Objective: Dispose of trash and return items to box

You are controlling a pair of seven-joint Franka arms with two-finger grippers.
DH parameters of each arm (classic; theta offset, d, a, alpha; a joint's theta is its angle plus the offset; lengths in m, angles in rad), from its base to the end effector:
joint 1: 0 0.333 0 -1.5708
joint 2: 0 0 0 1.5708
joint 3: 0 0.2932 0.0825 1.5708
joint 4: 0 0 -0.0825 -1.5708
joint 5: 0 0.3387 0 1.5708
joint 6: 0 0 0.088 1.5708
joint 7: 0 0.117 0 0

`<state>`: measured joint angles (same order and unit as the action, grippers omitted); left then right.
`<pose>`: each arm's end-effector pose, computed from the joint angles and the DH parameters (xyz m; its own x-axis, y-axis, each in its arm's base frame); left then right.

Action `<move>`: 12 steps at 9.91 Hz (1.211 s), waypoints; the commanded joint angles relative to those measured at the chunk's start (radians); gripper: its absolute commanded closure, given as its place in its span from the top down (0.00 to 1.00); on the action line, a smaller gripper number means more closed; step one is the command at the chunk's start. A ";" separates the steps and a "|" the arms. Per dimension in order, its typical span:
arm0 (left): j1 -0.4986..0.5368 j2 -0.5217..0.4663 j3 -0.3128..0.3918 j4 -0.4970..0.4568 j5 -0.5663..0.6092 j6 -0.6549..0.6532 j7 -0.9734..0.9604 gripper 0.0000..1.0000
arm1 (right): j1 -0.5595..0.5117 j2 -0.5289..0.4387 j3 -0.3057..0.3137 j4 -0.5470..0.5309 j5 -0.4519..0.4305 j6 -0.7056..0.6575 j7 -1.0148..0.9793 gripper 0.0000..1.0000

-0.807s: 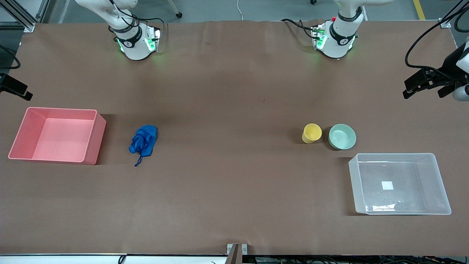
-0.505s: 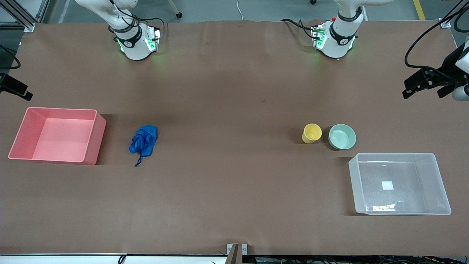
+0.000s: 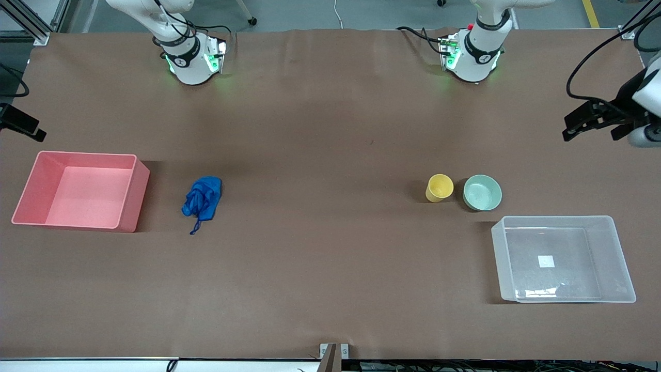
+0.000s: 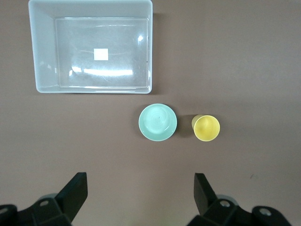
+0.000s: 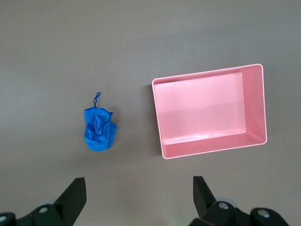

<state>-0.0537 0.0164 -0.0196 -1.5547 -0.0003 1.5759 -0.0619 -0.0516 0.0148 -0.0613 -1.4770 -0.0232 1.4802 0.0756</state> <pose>0.5132 -0.0376 0.5906 0.9999 -0.0114 0.0048 -0.0114 -0.9999 0.0009 0.5011 -0.0595 0.6160 0.9818 -0.1894 -0.0097 -0.1891 -0.9816 0.0248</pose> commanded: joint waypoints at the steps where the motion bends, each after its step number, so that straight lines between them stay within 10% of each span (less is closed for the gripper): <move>1: -0.009 -0.032 0.013 -0.266 0.005 0.195 0.016 1.00 | 0.021 -0.029 0.003 -0.057 0.008 0.005 0.021 1.00; 5: -0.014 -0.024 0.068 -0.704 0.002 0.718 0.020 1.00 | 0.243 0.032 0.005 -0.327 0.006 0.362 0.339 1.00; 12: 0.000 0.298 0.067 -0.843 -0.001 1.179 0.014 0.95 | 0.273 0.342 0.001 -0.667 -0.090 0.977 0.414 1.00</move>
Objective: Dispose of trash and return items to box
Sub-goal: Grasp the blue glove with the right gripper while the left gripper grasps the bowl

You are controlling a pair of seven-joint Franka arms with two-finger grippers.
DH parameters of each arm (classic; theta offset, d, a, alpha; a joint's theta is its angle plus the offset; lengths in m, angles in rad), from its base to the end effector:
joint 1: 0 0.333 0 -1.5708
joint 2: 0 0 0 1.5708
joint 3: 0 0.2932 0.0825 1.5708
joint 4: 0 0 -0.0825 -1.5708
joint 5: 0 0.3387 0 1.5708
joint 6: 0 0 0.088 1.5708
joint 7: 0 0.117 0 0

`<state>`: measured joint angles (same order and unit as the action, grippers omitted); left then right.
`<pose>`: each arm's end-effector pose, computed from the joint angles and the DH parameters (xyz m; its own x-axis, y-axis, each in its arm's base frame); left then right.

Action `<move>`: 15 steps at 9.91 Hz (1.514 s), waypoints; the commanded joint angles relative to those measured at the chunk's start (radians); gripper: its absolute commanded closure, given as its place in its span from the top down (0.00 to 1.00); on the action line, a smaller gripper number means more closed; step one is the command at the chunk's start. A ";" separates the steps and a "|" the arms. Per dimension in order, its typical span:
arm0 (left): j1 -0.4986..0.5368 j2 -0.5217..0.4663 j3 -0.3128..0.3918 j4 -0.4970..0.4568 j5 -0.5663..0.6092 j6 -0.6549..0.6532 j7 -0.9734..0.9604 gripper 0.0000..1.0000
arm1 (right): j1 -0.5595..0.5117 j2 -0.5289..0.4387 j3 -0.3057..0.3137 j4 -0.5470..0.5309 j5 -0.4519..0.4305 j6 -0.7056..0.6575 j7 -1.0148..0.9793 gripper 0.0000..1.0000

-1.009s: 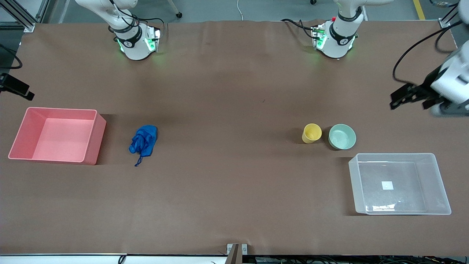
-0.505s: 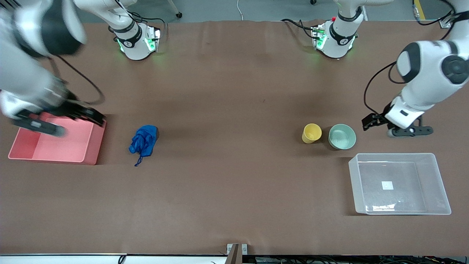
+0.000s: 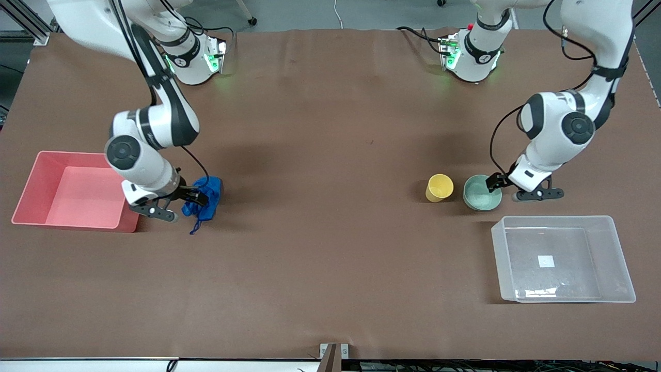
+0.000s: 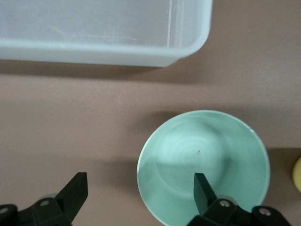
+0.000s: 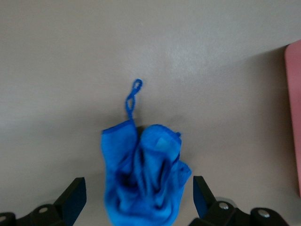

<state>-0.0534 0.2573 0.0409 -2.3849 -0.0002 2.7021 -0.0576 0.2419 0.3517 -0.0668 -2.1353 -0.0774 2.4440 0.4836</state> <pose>0.4839 -0.0056 0.2263 0.9972 0.0433 0.0606 0.0438 -0.9990 -0.0068 0.5250 0.0923 0.2411 0.9702 -0.2424 -0.0073 -0.2410 -0.9670 0.0829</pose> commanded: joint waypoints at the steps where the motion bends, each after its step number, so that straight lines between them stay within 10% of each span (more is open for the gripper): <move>1: 0.000 0.083 0.007 -0.011 0.000 0.076 0.010 0.69 | -0.038 0.036 0.008 -0.015 -0.036 0.053 0.007 1.00; 2: 0.000 0.094 0.007 -0.011 0.000 0.085 0.010 0.33 | -0.036 0.061 0.010 -0.046 -0.035 0.129 0.013 1.00; 4: 0.000 0.089 0.007 -0.025 0.000 0.085 0.016 0.00 | -0.030 0.066 0.013 -0.086 -0.033 0.165 0.015 0.75; 6: 0.000 0.063 0.005 -0.039 0.002 0.079 0.018 0.00 | -0.026 0.066 0.030 -0.086 -0.025 0.164 0.018 0.17; 7: 0.000 0.031 0.005 -0.045 0.002 0.074 0.030 0.00 | -0.029 0.066 0.030 -0.084 -0.022 0.159 0.018 0.05; 11: 0.000 -0.174 0.010 0.051 0.002 -0.253 0.065 0.00 | -0.026 0.015 0.053 -0.017 -0.019 -0.011 0.010 0.01; 15: 0.004 0.012 0.025 0.457 -0.001 -0.424 0.084 0.00 | -0.192 -0.189 0.047 0.141 -0.019 -0.408 -0.306 0.01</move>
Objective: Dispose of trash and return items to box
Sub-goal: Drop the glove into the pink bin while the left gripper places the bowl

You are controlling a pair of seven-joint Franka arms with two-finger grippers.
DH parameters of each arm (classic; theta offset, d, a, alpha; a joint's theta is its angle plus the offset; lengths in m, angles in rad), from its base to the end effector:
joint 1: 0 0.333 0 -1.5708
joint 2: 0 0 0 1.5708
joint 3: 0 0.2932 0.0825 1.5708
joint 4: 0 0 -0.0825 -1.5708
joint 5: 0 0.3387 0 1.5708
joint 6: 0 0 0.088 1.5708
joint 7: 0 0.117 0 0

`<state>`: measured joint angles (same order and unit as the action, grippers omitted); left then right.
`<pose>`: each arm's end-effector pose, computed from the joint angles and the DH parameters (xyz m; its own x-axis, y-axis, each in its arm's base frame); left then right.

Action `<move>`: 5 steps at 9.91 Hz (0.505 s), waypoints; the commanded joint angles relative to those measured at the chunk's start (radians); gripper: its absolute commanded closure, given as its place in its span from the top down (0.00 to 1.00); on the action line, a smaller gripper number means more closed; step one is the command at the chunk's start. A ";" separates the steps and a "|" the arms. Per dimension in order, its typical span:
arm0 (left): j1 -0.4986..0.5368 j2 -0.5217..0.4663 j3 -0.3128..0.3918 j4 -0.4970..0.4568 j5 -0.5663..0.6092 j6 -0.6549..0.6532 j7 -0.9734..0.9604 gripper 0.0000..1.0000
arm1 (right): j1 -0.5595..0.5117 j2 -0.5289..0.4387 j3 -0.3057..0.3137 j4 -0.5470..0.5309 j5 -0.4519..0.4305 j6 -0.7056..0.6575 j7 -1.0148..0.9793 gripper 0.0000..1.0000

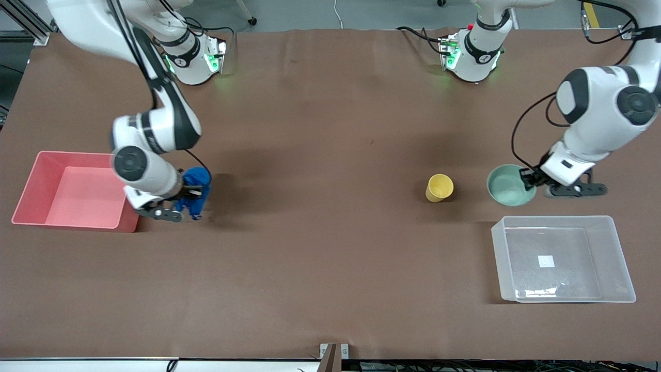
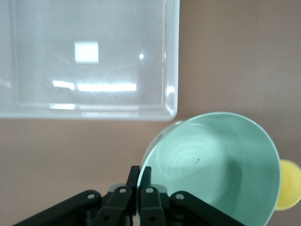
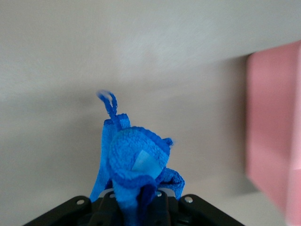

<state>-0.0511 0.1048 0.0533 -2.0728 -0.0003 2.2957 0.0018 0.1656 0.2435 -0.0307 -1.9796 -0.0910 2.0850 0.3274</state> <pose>0.5392 0.0007 0.3849 0.9930 -0.0004 0.1180 0.0003 -1.0000 -0.0055 0.5369 0.0680 0.3299 0.9834 -0.1469 -0.1065 -0.1340 -0.9837 0.1202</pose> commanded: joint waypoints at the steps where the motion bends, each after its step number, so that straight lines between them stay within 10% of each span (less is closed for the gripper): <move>1: 0.002 0.240 0.031 0.239 -0.001 -0.019 0.026 0.00 | -0.217 -0.104 0.006 -0.015 -0.006 -0.055 -0.316 0.01; 5: 0.019 0.550 0.136 0.588 -0.154 -0.088 0.234 0.00 | -0.556 -0.073 0.006 -0.079 -0.006 0.091 -0.789 0.02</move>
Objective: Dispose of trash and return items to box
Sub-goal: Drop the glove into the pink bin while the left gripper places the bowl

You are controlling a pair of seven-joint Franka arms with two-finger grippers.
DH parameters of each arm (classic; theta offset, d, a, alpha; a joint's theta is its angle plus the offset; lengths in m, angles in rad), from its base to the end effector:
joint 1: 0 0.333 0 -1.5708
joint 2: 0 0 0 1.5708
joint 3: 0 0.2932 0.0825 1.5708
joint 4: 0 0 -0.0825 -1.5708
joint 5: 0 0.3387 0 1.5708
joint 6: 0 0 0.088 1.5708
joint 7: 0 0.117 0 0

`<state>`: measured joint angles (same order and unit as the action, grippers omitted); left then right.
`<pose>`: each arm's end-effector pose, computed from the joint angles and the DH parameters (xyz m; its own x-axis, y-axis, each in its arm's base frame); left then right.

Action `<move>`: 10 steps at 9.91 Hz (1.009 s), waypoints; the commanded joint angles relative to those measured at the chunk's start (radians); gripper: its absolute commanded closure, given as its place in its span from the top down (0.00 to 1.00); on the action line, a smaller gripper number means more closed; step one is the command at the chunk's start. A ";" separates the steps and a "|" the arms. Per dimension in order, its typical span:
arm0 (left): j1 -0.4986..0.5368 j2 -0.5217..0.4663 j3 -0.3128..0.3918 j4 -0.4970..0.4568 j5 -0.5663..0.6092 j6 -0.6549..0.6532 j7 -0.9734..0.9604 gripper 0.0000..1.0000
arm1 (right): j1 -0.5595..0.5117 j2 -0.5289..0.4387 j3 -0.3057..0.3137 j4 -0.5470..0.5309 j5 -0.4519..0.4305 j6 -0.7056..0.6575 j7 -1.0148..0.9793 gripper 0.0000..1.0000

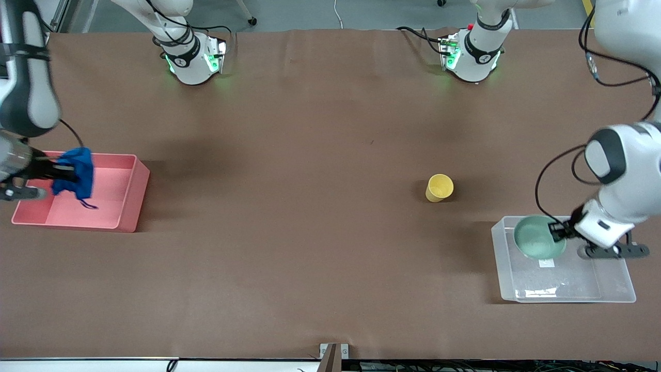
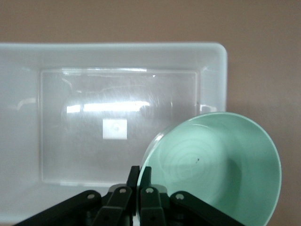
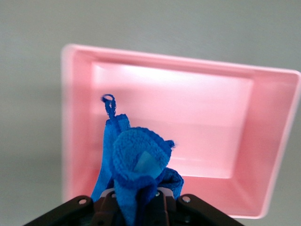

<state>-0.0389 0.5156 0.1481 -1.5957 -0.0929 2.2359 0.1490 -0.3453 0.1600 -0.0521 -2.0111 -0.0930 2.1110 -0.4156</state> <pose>0.6488 0.0545 0.3416 0.9914 -0.0117 0.1301 -0.0102 -0.9999 -0.0123 0.4917 -0.2113 0.3643 0.9936 0.0661 -0.0911 0.0711 -0.9961 0.0526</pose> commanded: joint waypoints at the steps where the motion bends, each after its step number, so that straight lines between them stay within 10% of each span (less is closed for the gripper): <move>1: 0.013 0.202 0.077 0.158 -0.124 -0.022 0.139 0.00 | -0.064 0.070 0.028 -0.057 -0.004 0.116 -0.048 0.02; 4: 0.017 0.308 0.085 0.157 -0.220 0.095 0.167 0.03 | -0.073 0.214 0.029 -0.070 -0.004 0.277 -0.042 0.08; 5: 0.020 0.317 0.085 0.142 -0.220 0.120 0.167 0.06 | -0.075 0.240 0.029 -0.077 -0.004 0.309 -0.043 0.37; 6: 0.019 0.311 0.085 0.128 -0.220 0.122 0.165 0.20 | -0.073 0.246 0.032 -0.074 -0.002 0.310 -0.039 0.90; 10: 0.005 0.168 0.079 0.074 -0.203 0.102 0.156 0.94 | -0.040 0.140 0.040 0.006 -0.004 0.166 0.061 1.00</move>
<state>-0.0197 0.7669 0.2264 -1.4576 -0.2962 2.3543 0.3057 -0.3980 0.3991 -0.0233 -2.0191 -0.0928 2.3690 -0.4213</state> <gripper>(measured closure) 0.392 0.159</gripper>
